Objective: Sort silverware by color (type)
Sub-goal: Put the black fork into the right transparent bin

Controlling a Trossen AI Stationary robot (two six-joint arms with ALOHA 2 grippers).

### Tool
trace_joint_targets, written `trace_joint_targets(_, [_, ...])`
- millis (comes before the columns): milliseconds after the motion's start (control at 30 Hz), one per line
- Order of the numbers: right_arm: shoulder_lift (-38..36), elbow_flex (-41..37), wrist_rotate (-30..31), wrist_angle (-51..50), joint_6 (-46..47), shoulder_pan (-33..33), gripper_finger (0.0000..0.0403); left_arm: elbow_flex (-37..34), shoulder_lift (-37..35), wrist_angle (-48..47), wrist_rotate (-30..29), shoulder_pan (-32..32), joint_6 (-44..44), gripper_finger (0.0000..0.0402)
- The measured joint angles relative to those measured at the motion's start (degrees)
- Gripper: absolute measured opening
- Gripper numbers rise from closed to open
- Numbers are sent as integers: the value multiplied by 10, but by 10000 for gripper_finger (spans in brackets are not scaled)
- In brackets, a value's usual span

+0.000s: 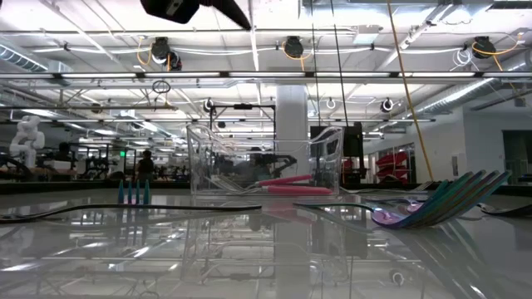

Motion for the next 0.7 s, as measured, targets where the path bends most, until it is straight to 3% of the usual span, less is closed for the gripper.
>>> trace_joint_targets(267, [-5, 0, 0, 5, -86, -19, 153, 0, 30, -23, 14, 2, 0, 175])
trace_joint_targets(533, [-6, 0, -1, 7, -107, -36, 153, 0, 65, -63, 103, 1, 1, 180])
trace_joint_targets(700, [-6, 0, -1, 6, -108, -43, 153, 0, 87, -86, 134, -5, 5, 205])
